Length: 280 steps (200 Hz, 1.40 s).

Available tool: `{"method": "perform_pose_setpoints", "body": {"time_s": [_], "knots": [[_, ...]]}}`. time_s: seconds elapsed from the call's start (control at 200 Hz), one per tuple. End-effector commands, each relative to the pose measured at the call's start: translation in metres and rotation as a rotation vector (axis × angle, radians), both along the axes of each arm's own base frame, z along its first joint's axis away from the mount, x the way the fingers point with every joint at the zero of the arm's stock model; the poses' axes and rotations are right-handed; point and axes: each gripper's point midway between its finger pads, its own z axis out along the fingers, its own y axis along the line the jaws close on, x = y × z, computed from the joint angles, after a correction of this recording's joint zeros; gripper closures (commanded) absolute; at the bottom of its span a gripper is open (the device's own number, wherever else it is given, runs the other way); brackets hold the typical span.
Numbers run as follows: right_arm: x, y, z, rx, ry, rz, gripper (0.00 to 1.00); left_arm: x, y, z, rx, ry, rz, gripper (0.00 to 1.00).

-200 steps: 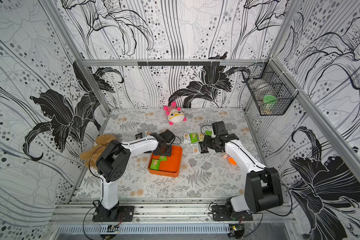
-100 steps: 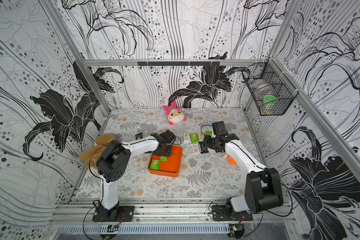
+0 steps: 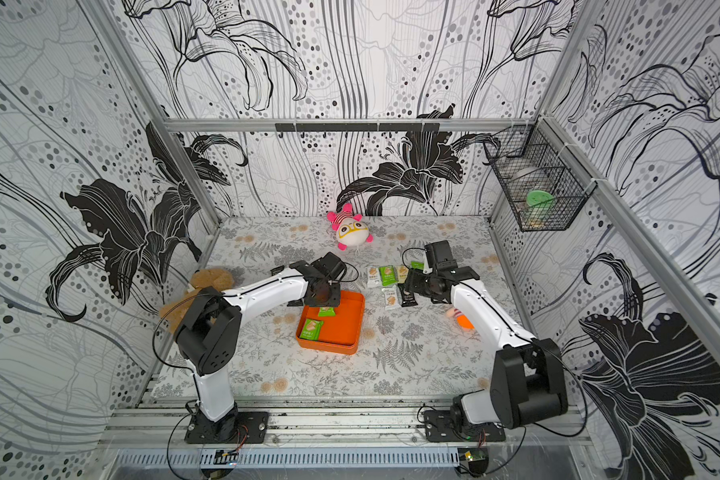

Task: Take the cookies out of the storage box
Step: Pick up the cookie from the storage box, then place the cookie at the center of the board.

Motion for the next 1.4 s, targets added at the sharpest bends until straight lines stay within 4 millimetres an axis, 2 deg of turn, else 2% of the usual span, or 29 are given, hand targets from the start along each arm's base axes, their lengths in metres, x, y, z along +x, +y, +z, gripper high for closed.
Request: {"method": "perform_pose_setpoints", "body": {"time_s": [0.0, 0.19, 0.31, 0.436, 0.711, 0.826, 0.966, 1.181, 1.397], "knots": [[-0.003, 0.002, 0.018, 0.025, -0.025, 0.011, 0.3, 0.006, -0.008, 0.032, -0.08, -0.06, 0.029, 0.56], [-0.008, 0.003, 0.018, 0.032, -0.024, 0.028, 0.3, 0.004, 0.003, 0.051, -0.083, -0.11, 0.066, 0.56], [-0.009, 0.005, 0.015, 0.04, -0.017, 0.033, 0.3, 0.001, 0.021, 0.051, -0.049, -0.111, 0.089, 0.56], [-0.007, 0.008, 0.014, 0.055, -0.013, 0.037, 0.3, -0.004, 0.051, 0.045, -0.014, -0.101, 0.126, 0.56], [0.003, 0.011, 0.008, 0.067, 0.005, 0.023, 0.3, -0.007, 0.139, 0.018, 0.062, -0.061, 0.256, 0.56], [0.008, 0.01, 0.005, 0.047, 0.018, 0.023, 0.3, -0.006, 0.162, 0.008, 0.078, -0.051, 0.289, 0.56], [0.015, 0.01, 0.003, 0.031, 0.031, 0.027, 0.3, 0.0, 0.179, -0.003, 0.1, -0.045, 0.3, 0.56], [0.021, 0.011, -0.001, 0.033, 0.041, 0.014, 0.3, 0.013, 0.194, -0.024, 0.134, -0.023, 0.308, 0.56], [0.025, 0.008, 0.001, 0.011, 0.04, 0.003, 0.3, 0.02, 0.199, -0.041, 0.136, -0.018, 0.306, 0.56]]}}
